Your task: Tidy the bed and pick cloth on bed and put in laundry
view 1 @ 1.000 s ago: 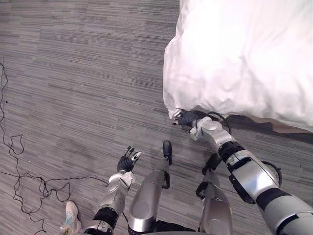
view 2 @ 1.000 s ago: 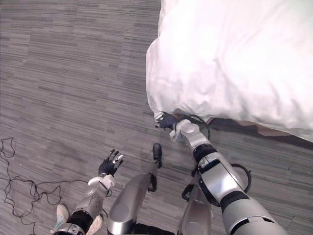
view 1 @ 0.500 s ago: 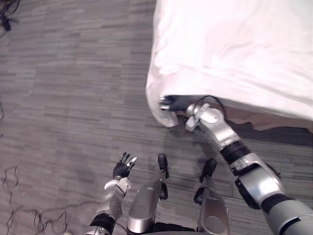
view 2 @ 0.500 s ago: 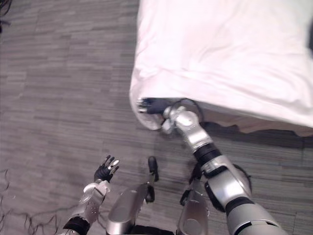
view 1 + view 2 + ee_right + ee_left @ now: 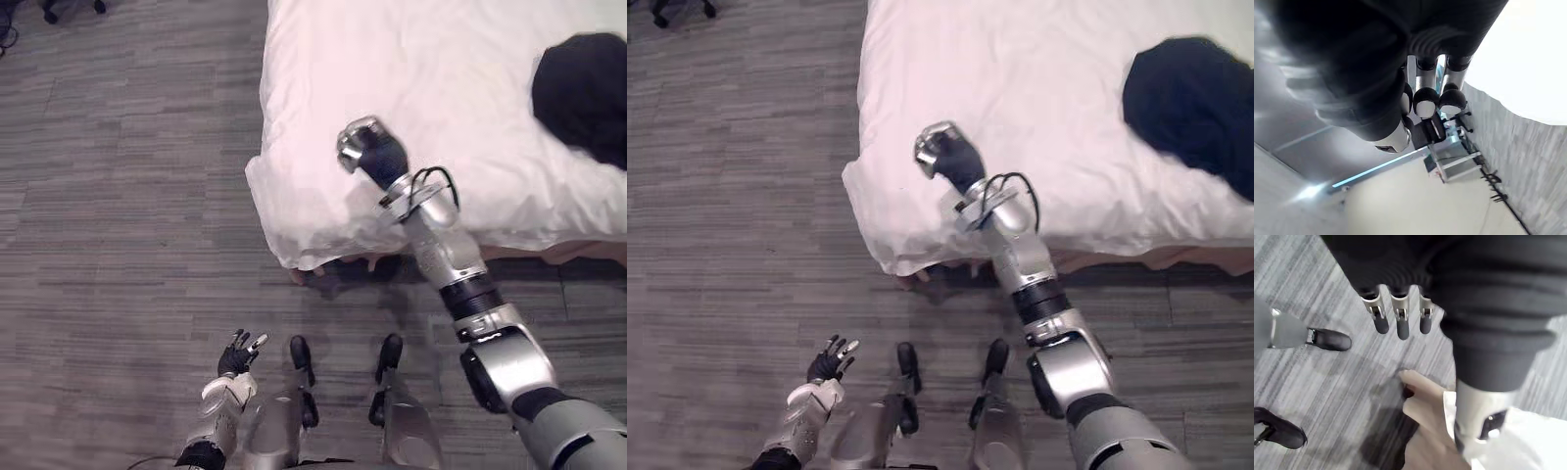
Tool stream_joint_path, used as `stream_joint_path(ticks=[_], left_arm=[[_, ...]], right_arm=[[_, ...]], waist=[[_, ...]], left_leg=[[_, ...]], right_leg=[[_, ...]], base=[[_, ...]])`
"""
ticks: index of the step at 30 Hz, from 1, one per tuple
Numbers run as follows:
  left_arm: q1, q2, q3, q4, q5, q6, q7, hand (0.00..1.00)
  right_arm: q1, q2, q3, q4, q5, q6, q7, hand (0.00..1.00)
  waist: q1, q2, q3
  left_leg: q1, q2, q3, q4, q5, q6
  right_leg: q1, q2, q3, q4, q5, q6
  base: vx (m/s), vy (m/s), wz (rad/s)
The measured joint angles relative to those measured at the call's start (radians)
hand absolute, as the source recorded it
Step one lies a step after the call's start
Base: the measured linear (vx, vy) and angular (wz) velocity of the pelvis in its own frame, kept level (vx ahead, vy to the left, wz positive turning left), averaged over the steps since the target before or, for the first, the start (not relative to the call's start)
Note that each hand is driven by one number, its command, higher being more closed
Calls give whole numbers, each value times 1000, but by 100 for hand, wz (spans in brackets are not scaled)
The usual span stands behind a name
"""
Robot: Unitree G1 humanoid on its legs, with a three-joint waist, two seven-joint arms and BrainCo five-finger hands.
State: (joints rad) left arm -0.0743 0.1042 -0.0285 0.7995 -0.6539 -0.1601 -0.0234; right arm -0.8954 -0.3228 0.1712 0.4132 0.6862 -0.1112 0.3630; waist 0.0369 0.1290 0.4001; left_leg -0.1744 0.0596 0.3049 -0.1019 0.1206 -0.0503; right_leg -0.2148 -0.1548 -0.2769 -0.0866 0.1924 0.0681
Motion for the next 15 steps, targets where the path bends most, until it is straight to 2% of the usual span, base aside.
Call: stream_joint_path(ticks=[3, 4, 5, 7, 11, 13, 15], left_arm=[[-34, -1, -45, -4, -8, 9, 0, 0], [-48, -2, -77, -5, -17, 10, -1, 0], [-51, -5, -86, -4, -18, 11, -1, 0], [-49, -14, -112, -4, -25, 0, -3, 0], [-43, -14, -108, -6, -37, -24, -30, 0], [-30, -16, -93, -17, -34, -46, -69, 0], [0, -25, -47, -28, -11, -71, -94, 0]], right_arm=[[-98, -18, -70, 136, 44, -7, -33, 100], [-135, -49, -99, 235, 66, -12, -43, 100], [-142, -64, -108, 270, 71, -15, -48, 100], [-142, -113, -164, 429, 127, -20, -50, 100], [-110, -110, -207, 439, 223, -37, -30, 100], [-31, -106, -292, 429, 266, -46, -30, 100], [87, -61, -391, 375, 299, -74, -31, 100]], waist=[[5, 33, 30], [17, 57, 44], [21, 67, 48], [24, 110, 67], [15, 116, 69], [0, 115, 69], [-31, 110, 68]], left_leg=[[-27, -5, -8, 0, 7, 4], [-42, -9, -8, 0, 10, 8], [-47, -11, -8, 0, 10, 8], [-56, -22, -3, 0, 15, 13], [-30, -31, -4, 0, 15, 13], [4, -35, -9, 0, 12, 11], [33, -31, -1, 0, -17, 3]], right_leg=[[-22, -5, -7, -1, 4, 1], [-37, -9, -6, -2, 8, 4], [-43, -11, -6, -1, 8, 5], [-58, -21, 5, -2, 17, 9], [-51, -30, 35, -2, 21, 9], [-15, -35, 38, -2, 12, 19], [11, -32, 40, -2, -6, 39]], base=[[21, 14, 11], [21, 25, 6], [40, 34, 4], [83, 42, -7], [96, 16, -21], [85, 8, -3], [56, 14, -10]])
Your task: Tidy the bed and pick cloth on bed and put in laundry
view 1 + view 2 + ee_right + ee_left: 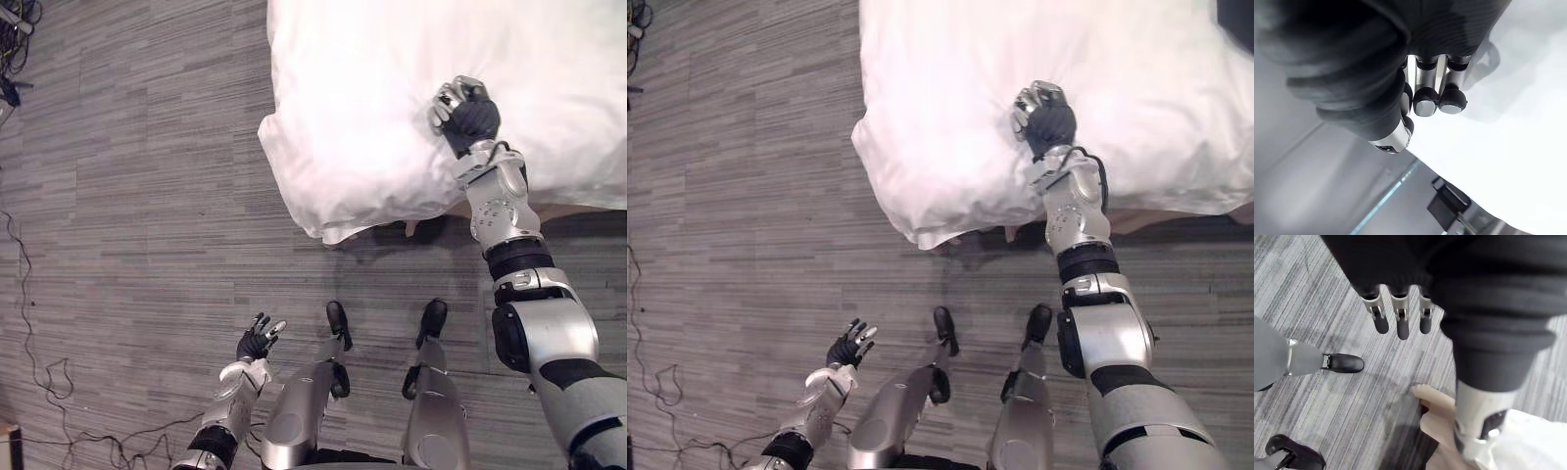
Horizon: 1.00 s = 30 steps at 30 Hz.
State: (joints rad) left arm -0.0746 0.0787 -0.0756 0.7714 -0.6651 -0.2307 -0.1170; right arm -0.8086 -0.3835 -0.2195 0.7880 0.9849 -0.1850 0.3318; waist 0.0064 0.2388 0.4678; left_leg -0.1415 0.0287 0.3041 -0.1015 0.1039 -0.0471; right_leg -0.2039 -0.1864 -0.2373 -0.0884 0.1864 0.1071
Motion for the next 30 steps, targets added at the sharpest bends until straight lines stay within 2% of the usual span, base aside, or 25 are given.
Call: stream_joint_path(ticks=[2, 3, 4, 5, 6, 7, 8, 10, 12, 13, 14, 15, 17, 18, 19, 21, 22, 23, 25, 26, 27, 28, 29, 30], left_arm=[[35, -18, 58, 5, 66, -10, 2, 0], [42, -23, 67, 7, 80, -10, 4, 0], [52, -32, 80, 7, 108, -10, 7, 0], [61, -51, 100, 16, 143, -10, 17, 0], [63, -58, 108, 29, 164, -8, 28, 0], [65, -60, 117, 45, 188, -5, 34, 0], [64, -61, 123, 53, 204, -1, 36, 0], [54, -62, 130, 87, 289, 23, 51, 0], [47, -64, 130, 113, 354, 40, 50, 0], [51, -64, 137, 135, 411, 47, 51, 0], [56, -69, 140, 140, 433, 47, 54, 0], [72, -75, 162, 166, 478, 47, 62, 0], [109, -76, 174, 197, 496, 53, 80, 0], [115, -92, 173, 204, 509, 62, 95, 0], [113, -109, 170, 206, 510, 63, 96, 0], [89, -125, 169, 222, 518, 68, 106, 0], [77, -130, 164, 235, 525, 78, 114, 0], [64, -131, 166, 241, 538, 85, 114, 0], [47, -134, 178, 241, 549, 92, 115, 0], [56, -134, 228, 240, 547, 95, 115, 0], [61, -132, 240, 240, 546, 96, 115, 0], [68, -131, 247, 240, 543, 101, 115, 0], [69, -135, 252, 240, 541, 108, 116, 0], [69, -133, 250, 241, 541, 110, 115, 0]], right_arm=[[211, 81, -117, -30, 43, -30, -56, 100], [274, 102, -141, -29, 46, -35, -69, 100], [373, 133, -173, -30, 48, -45, -85, 0], [564, 186, -214, -30, 48, -52, -107, 0], [661, 214, -228, -30, 50, -53, -110, 0], [766, 252, -242, -31, 59, -55, -108, 0], [811, 267, -246, -32, 62, -58, -107, 0], [979, 317, -249, -33, 60, -72, -90, 0], [1048, 347, -250, -34, 56, -72, -74, 0], [1078, 372, -252, -34, 57, -70, -60, 0], [1079, 383, -253, -34, 58, -67, -53, 0], [1076, 407, -247, -33, 53, -52, -30, 0], [1068, 433, -247, -21, 17, -35, -18, 0], [1065, 435, -247, -4, -31, -24, -17, 0], [1067, 428, -248, 14, -54, -21, -17, 0], [1064, 422, -243, 38, -83, -10, -13, 0], [1060, 423, -237, 42, -82, 0, 4, 0], [1060, 427, -234, 48, -82, 2, 12, 0], [1065, 434, -202, 58, -89, 14, 22, 0], [1066, 443, -180, 58, -134, 15, 20, 0], [1066, 444, -164, 57, -147, 13, 20, 0], [1055, 430, -133, 54, -187, 8, 22, 0], [1027, 409, -116, 64, -231, -4, 23, 0], [1012, 396, -93, 81, -241, -14, 23, 0]], waist=[[-14, -33, -14], [-15, -41, -17], [-16, -53, -24], [-28, -73, -42], [-39, -86, -60], [-62, -112, -86], [-71, -124, -99], [-89, -173, -183], [-100, -202, -228], [-110, -218, -259], [-110, -218, -264], [-103, -223, -288], [-94, -220, -320], [-107, -209, -331], [-113, -193, -335], [-112, -176, -346], [-119, -172, -349], [-124, -175, -350], [-125, -185, -352], [-118, -193, -351], [-110, -195, -351], [-102, -206, -342], [-86, -190, -325], [-74, -189, -319]], left_leg=[[14, 7, 47, 20, -41, -16], [20, 10, 58, 21, -46, -16], [31, 14, 77, 20, -53, -20], [53, 25, 121, 19, -67, -27], [65, 32, 141, 18, -75, -33], [85, 46, 173, 19, -85, -44], [97, 53, 189, 19, -85, -44], [155, 87, 252, 23, -104, -65], [199, 114, 296, 38, -118, -84], [223, 136, 351, 55, -128, -97], [239, 146, 380, 61, -133, -101], [288, 174, 481, 81, -155, -119], [360, 195, 605, 93, -165, -133], [410, 220, 693, 117, -165, -134], [437, 233, 747, 133, -161, -139], [463, 254, 815, 174, -147, -150], [478, 267, 832, 205, -123, -158], [488, 276, 829, 236, -108, -149], [490, 354, 773, 427, -96, -131], [416, 440, 535, 690, 1, 61], [370, 445, 424, 761, 71, 116], [254, 421, 188, 915, 90, 135], [113, 351, -27, 1103, -85, 30], [51, 314, -99, 1164, -172, 5]], right_leg=[[4, 3, 32, 0, -8, 3], [5, 5, 38, 0, -10, 2], [5, 10, 51, 0, -14, 3], [11, 19, 70, 0, -21, 4], [15, 25, 84, 0, -23, 5], [23, 36, 101, 0, -26, 4], [32, 43, 109, 1, -27, -3], [50, 78, 145, 25, -56, -17], [68, 100, 163, 46, -82, -26], [66, 117, 168, 64, -99, -35], [62, 116, 143, 72, -134, -44], [63, 94, 1, 131, -167, -66], [71, 83, -99, 158, -145, -82], [82, 99, -128, 173, -152, -101], [82, 119, -115, 190, -166, -117], [85, 158, -44, 192, -170, -124], [97, 169, -19, 185, -169, -128], [103, 179, -3, 184, -174, -133], [125, 207, 56, 188, -191, -151], [142, 243, 127, 219, -216, -182], [146, 250, 149, 229, -223, -192], [155, 269, 206, 238, -235, -208], [160, 296, 292, 254, -253, -233], [173, 316, 329, 259, -256, -239]], base=[[54, 5, -40], [79, -21, -50], [103, -36, -60], [115, -41, -65], [165, -51, -73], [142, -52, -56], [140, -61, -71], [125, -68, -65], [173, -101, -49], [150, -113, -60], [125, -79, -128], [77, -13, -159], [155, -31, -184], [167, -119, -147], [126, -134, -110], [97, -133, -103], [104, -115, -100], [111, -114, -93], [93, -88, -117], [97, -67, -133], [177, -84, -167], [144, -37, -161], [123, 45, -188], [73, 102, -184]])
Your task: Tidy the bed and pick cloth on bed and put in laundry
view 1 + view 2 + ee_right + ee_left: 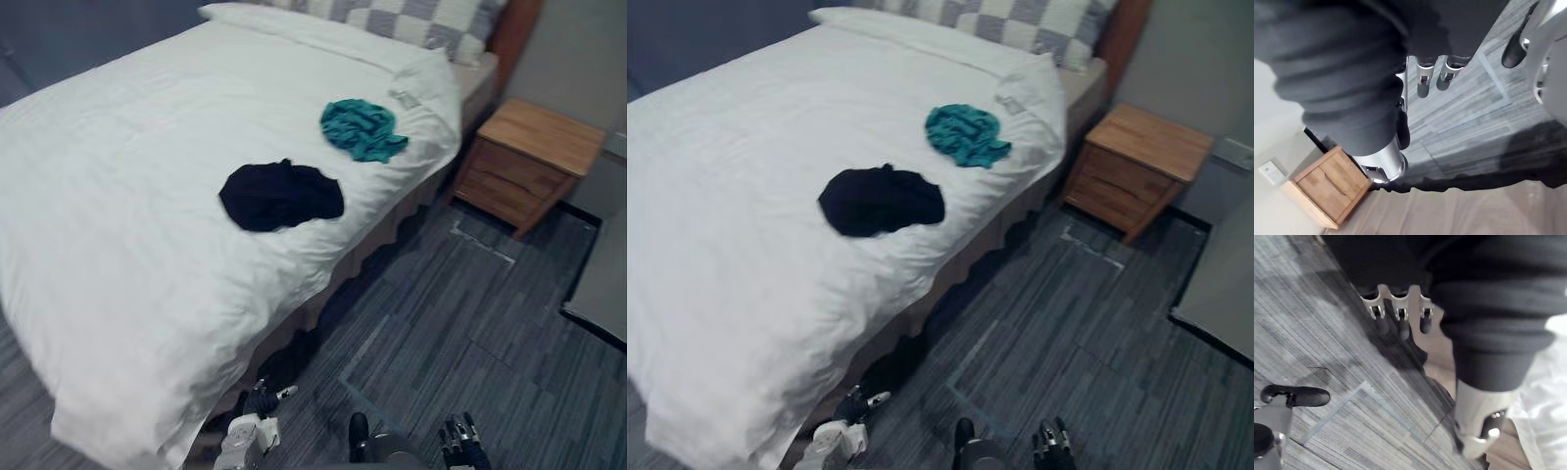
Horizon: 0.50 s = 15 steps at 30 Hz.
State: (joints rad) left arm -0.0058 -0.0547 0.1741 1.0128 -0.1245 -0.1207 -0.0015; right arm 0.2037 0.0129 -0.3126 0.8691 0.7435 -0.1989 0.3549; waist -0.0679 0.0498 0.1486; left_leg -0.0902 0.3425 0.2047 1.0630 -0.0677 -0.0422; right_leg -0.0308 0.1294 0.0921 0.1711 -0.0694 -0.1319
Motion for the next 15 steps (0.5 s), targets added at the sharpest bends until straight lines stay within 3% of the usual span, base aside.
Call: stream_joint_path(ticks=[2, 3, 5, 8, 9, 10, 11, 12, 13, 14, 15], left_arm=[[23, 2, 1, -18, 1, -4, 0, 0], [22, 3, 5, -24, 1, -8, -3, 0], [22, -3, 9, -25, 2, -9, -4, 0], [22, -3, 7, -23, 7, -7, -4, 0], [22, -3, 7, -19, 5, -13, -4, 0], [22, -6, 5, -13, 1, -23, -3, 0], [24, -2, 7, -10, -16, -28, -2, 0], [10, 2, 7, -11, -49, -43, -3, 0], [8, 5, 6, -11, -71, -49, -4, 0], [10, 5, 5, -9, -76, -50, -4, 0], [9, 3, -4, -5, -78, -50, -4, 0]], right_arm=[[-10, -13, 72, 16, -18, -14, 2, 0], [-18, -15, 125, 14, -61, -27, 7, 0], [-51, -16, 161, 14, -126, -40, 17, 0], [-76, -23, 207, 24, -168, -49, 28, 0], [-76, -32, 213, 27, -165, -46, 40, 0], [-76, -40, 216, 44, -155, -44, 47, 0], [-80, -36, 221, 66, -154, -36, 48, 0], [-80, -36, 238, 72, -155, -27, 56, 0], [-83, -31, 242, 79, -157, -27, 67, 0], [-85, -30, 242, 82, -160, -28, 69, 0], [-88, -30, 239, 82, -186, -29, 68, 0]], waist=[[20, -25, 10], [23, -45, 4], [29, -53, 1], [32, -58, 4], [32, -43, -2], [32, -45, -4], [40, -50, -6], [61, -72, -22], [73, -72, -22], [72, -76, -24], [68, -90, -30]], left_leg=[[-44, -34, -23, -95, -107, 3], [-53, -75, -40, -285, -148, -7], [-61, -134, -109, -476, -151, -22], [-75, -170, -135, -680, -89, -1], [-56, -172, -100, -782, 0, 16], [-34, -169, -73, -813, 40, -49], [-31, -183, -52, -811, 35, -39], [-32, -196, -15, -795, 4, -24], [-35, -207, 2, -769, -41, -19], [-29, -218, 4, -766, -63, -9], [-4, -234, 23, -782, -90, -10]], right_leg=[[62, 33, 87, -10, 4, 12], [88, 41, 164, -13, -18, 33], [86, 39, 236, -13, -26, 28], [86, 27, 297, 12, -55, 21], [81, 27, 312, 64, -106, 39], [73, 21, 310, 118, -154, 62], [62, -2, 293, 139, -186, 60], [49, -74, 203, 139, -201, 75], [51, -112, 165, 138, -194, 122], [53, -121, 166, 148, -198, 131], [9, -129, 150, 269, -204, 145]], base=[[118, 117, -166], [187, 112, -159], [202, 179, -143], [219, 274, -97], [257, 284, -37], [257, 284, -33], [247, 265, -43], [217, 257, -53], [255, 296, -51], [201, 206, -38], [153, 156, -38]])
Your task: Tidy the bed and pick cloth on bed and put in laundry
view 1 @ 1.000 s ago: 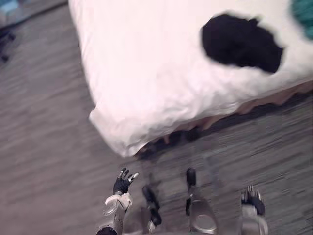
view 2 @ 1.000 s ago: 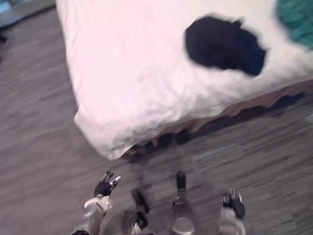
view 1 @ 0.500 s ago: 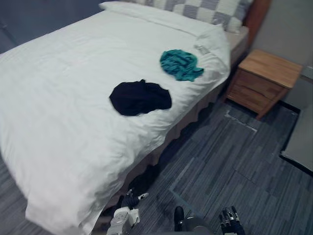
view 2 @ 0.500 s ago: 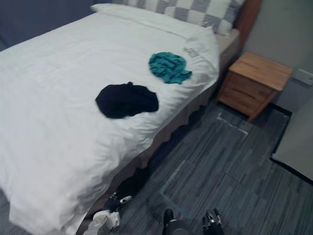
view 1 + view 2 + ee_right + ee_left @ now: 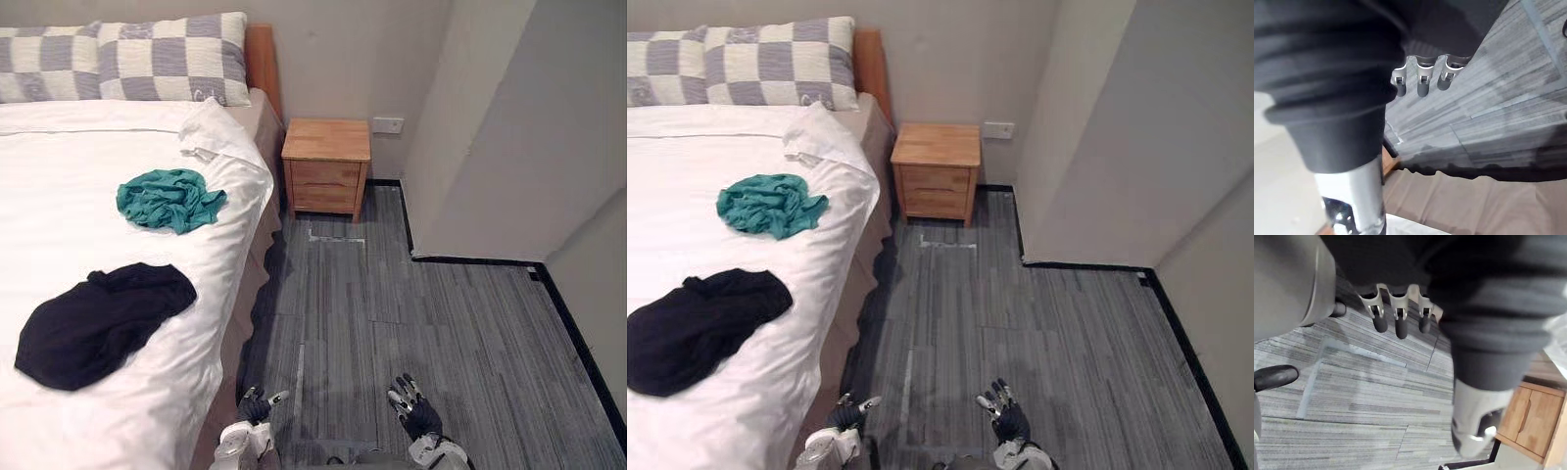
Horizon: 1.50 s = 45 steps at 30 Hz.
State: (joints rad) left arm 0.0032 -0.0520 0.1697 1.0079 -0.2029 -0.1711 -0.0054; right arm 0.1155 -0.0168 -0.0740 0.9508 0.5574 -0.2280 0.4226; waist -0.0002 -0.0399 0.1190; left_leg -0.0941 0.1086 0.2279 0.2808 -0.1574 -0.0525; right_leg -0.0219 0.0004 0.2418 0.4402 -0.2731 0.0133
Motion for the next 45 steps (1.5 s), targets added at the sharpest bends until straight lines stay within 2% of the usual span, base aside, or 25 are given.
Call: stream_joint_path(ticks=[2, 3, 5, 7, 9, 10, 12, 13, 14, 17, 19, 21, 22, 25, 28, 29, 31, 32, 33, 34, 36, 38, 40, 42, 45], left_arm=[[1, 7, -22, 2, -10, 0, 1, 0], [5, 17, -44, 6, -18, 10, 3, 0], [9, 22, -52, 6, -15, 20, 5, 0], [11, 19, -49, 8, -15, 26, 18, 0], [10, 17, -29, 20, -12, 25, 24, 0], [9, 14, 14, 33, 5, 22, 27, 0], [6, 11, 52, 46, 24, 7, 31, 0], [-3, -6, 81, 76, 36, 5, 43, 0], [-8, -9, 82, 87, 45, 4, 41, 0], [-8, -10, 78, 84, 53, -9, 40, 0], [-1, -9, 84, 65, 53, -20, 27, 0], [20, -5, 79, 30, 52, -34, 15, 0], [33, 6, 67, 13, 49, -49, -1, 0], [46, 16, 36, -7, 27, -66, -10, 0], [49, 28, 6, -14, 1, -64, -20, 0], [48, 47, -20, 4, 2, -58, -21, 0], [43, 79, -23, 4, 1, -50, -19, 0], [49, 89, -11, 3, -11, -53, -18, 0], [55, 97, -3, 4, -18, -49, -17, 0], [56, 105, 8, 6, -35, -37, -16, 0], [55, 120, -24, 28, -35, -5, -19, 0], [55, 133, -55, 26, -35, 7, -18, 0], [59, 143, -93, 26, -46, 8, -18, 0], [66, 157, -115, 24, -64, -18, -23, 0], [80, 181, -113, 26, -78, -42, -28, 0]], right_arm=[[-12, -1, -1, -10, -30, -8, -9, 0], [-16, -4, -1, -25, -44, -17, -34, 0], [-15, -11, 0, -27, -43, -18, -70, 0], [-17, -11, -6, -23, -36, -20, -101, 0], [-24, -13, -30, -24, -36, -21, -115, 0], [-35, -12, -50, -23, -39, -28, -125, 0], [-35, -13, -63, -18, -47, -42, -138, 0], [-53, -41, -67, -7, -47, -47, -146, 0], [-60, -47, -71, 2, -46, -50, -149, 0], [-80, -52, -76, 14, -40, -29, -146, 0], [-84, -51, -75, 20, -57, -7, -125, 0], [-90, -45, -60, 25, -82, 0, -114, 0], [-99, -30, -57, 38, -115, 3, -106, 0], [-111, -28, -34, 48, -133, 1, -92, 0], [-120, -36, 6, 48, -158, 0, -100, 0], [-111, -42, 33, 56, -165, 1, -117, 0], [-114, -25, 70, 36, -164, -18, -119, 0], [-126, -37, 101, 12, -163, -31, -115, 0], [-133, -37, 126, -5, -163, -32, -113, 0], [-137, -37, 153, -42, -164, -30, -113, 0], [-175, -69, 187, -161, -169, -25, -135, 0], [-203, -82, 197, -231, -181, -17, -165, 0], [-218, -103, 196, -287, -212, -6, -221, 0], [-213, -141, 188, -426, -215, -7, -304, 0], [-202, -163, 72, -577, -237, 3, -403, 0]], waist=[[1, -2, 8], [-16, -1, 23], [-17, -3, 27], [-16, 11, 33], [-11, 34, 33], [-11, 57, 41], [-11, 61, 47], [-8, 102, 70], [-6, 110, 72], [-6, 107, 72], [1, 119, 66], [9, 126, 65], [15, 120, 68], [33, 115, 69], [44, 114, 70], [45, 104, 75], [30, 58, 70], [38, 54, 79], [45, 51, 83], [49, 50, 74], [45, 40, 73], [30, 32, 79], [29, 47, 87], [17, 56, 89], [8, 44, 85]], left_leg=[[41, -22, 25, -19, -18, 7], [87, -37, 19, -14, -34, 24], [140, -24, 0, -13, -58, 21], [195, 10, -20, -39, -75, -3], [213, 50, -18, -52, -91, -30], [245, 94, -14, -60, -113, -66], [277, 122, -13, -64, -143, -105], [333, 172, -17, -66, -174, -85], [341, 176, -18, -62, -153, -60], [311, 194, -112, 76, -28, -68], [132, 225, -253, 400, 133, -80], [33, 245, -267, 582, 131, -104], [-24, 236, -239, 645, 65, -113], [-90, 148, -102, 457, -34, -89], [-107, 69, 155, 104, 68, -78], [-87, 66, 393, -2, 166, 66], [-87, 54, 549, 44, 127, 129], [-121, 128, 589, 182, 80, 195], [-144, 152, 601, 247, 49, 185], [-144, 151, 583, 238, 26, 192], [-78, 77, 553, 99, -28, 188], [-39, 33, 492, 51, -24, 190], [31, 9, 384, 5, -16, 177], [81, -11, 225, -94, 17, 134], [76, -38, -10, -181, 18, 127]], right_leg=[[-155, -18, -81, 330, 58, 47], [-267, -51, -146, 553, 168, 52], [-309, -67, -213, 625, 125, 60], [-294, -115, -336, 436, 65, 41], [-283, -130, -410, 214, 75, 33], [-267, -125, -429, -17, 141, 29], [-238, -129, -388, -192, 228, 51], [-205, -83, -422, -161, 254, 19], [-215, -78, -425, -123, 216, 13], [-218, -85, -457, 28, 63, -23], [-139, -51, -486, -12, 12, -42], [-65, -18, -493, -82, 9, -47], [29, -2, -500, -170, 19, -39], [159, -2, -507, -294, 28, -38], [222, -17, -557, -349, 28, -51], [285, -16, -594, -381, 19, -46], [341, -35, -653, -423, 31, -25], [352, -20, -648, -425, 59, -19], [357, -16, -640, -412, 65, -20], [338, -24, -648, -352, 49, 2], [167, -116, -643, 74, 6, 97], [71, -167, -627, 286, -16, 87], [64, -151, -601, 267, -59, 61], [7, -120, -538, 101, -78, 53], [-104, -117, -325, -118, 16, 113]], base=[[160, 143, -22], [210, 79, 16], [249, -2, 34], [315, -130, 33], [357, -197, -4], [416, -253, -17], [518, -350, -10], [492, -320, -4], [472, -310, 1], [401, -359, 22], [377, -291, 36], [388, -193, 17], [493, -174, 14], [389, -67, 9], [387, 44, 22], [595, 78, 72], [653, 60, 94], [420, 25, 47], [512, 59, 11], [405, 127, 17], [526, 220, 32], [359, 98, 84], [418, -36, 153], [288, -171, 200], [194, -243, 199]])
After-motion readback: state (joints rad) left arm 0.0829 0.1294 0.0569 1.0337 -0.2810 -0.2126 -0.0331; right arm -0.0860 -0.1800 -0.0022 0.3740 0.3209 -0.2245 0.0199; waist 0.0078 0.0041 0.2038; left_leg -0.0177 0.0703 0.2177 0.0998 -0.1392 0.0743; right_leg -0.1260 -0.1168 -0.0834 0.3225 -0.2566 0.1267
